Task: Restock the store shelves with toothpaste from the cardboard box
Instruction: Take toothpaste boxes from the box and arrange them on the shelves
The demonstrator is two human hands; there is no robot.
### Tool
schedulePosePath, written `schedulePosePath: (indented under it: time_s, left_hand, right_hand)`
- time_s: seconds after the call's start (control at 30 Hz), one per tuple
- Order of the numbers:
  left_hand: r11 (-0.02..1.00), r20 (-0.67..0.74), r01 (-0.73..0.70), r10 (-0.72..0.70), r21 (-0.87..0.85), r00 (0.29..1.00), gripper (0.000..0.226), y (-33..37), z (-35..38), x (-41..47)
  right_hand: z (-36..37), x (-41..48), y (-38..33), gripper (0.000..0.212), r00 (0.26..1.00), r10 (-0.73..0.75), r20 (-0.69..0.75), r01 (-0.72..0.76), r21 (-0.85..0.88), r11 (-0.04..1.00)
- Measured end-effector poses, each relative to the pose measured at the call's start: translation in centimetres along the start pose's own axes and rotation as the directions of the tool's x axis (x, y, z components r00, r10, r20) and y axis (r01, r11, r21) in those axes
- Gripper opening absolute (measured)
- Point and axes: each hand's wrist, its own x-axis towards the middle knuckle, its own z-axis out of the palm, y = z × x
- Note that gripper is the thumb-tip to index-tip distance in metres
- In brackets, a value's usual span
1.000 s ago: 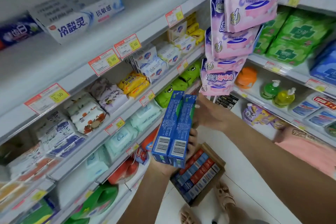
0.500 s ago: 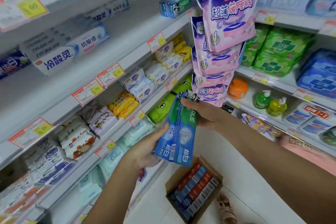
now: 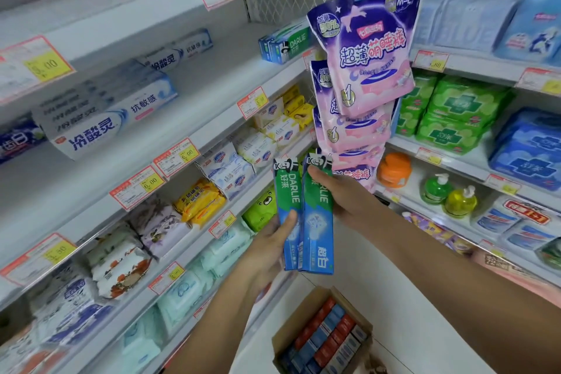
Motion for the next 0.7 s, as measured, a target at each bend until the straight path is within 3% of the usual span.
schedulePosePath:
  time_s: [0.17, 0.27, 0.3, 0.37, 0.43, 0.5, 0.6, 0.7]
  left_hand:
    - [0.991, -0.062, -0.027, 0.035, 0.135, 0.997, 0.061, 0.3, 1.4, 0.7]
    - [0.981, -0.022, -0.026, 0.031, 0.192, 0.999, 0.033, 0.4, 2.6, 0.9]
    - [0.984, -0.021, -0.027, 0.031, 0.175, 0.999, 0.026, 0.6, 3.0, 1.0]
    - [0.992, -0.074, -0.053, 0.062, 0.114, 0.995, 0.033, 1.2, 3.9, 0.9]
    - [0.993, -0.195, -0.102, 0.111, 0.054, 0.974, 0.039, 2.0, 4.5, 1.2]
    - [0.986, -0.313, -0.164, 0.144, -0.041, 0.939, 0.031, 3.0, 4.7, 1.4]
    - [0.986, -0.379, -0.164, 0.138, -0.037, 0.915, 0.048, 4.6, 4.7, 1.6]
    - [0.974, -0.332, -0.225, 0.222, 0.031, 0.917, 0.029, 7.4, 3.8, 1.0]
  right_hand:
    - [0.6, 0.2, -0.4, 0.034, 0.997, -0.043, -0.067, 0.040, -0.044, 0.998]
    - [1.7, -0.2, -0.7, 0.072, 0.992, -0.033, -0.122, -0.003, -0.284, 0.959]
    - [1.9, -0.3, -0.9, 0.078, 0.995, -0.019, -0.103, -0.019, -0.358, 0.934]
    - [2.1, -0.6, -1.5, 0.061, 1.000, 0.012, -0.018, -0.018, -0.417, 0.909]
    - [1.4, -1.1, -2.0, 0.045, 0.984, 0.127, 0.128, -0.063, -0.414, 0.908]
    - [0.5, -1.6, -2.1, 0.035, 0.934, 0.216, 0.283, -0.059, -0.475, 0.878]
    - [-0.1, -1.3, -2.9, 0.041, 0.938, 0.176, 0.299, 0.031, -0.576, 0.817]
    - [0.1, -1.3, -6.5, 0.048, 0.938, 0.094, 0.333, 0.179, -0.701, 0.690]
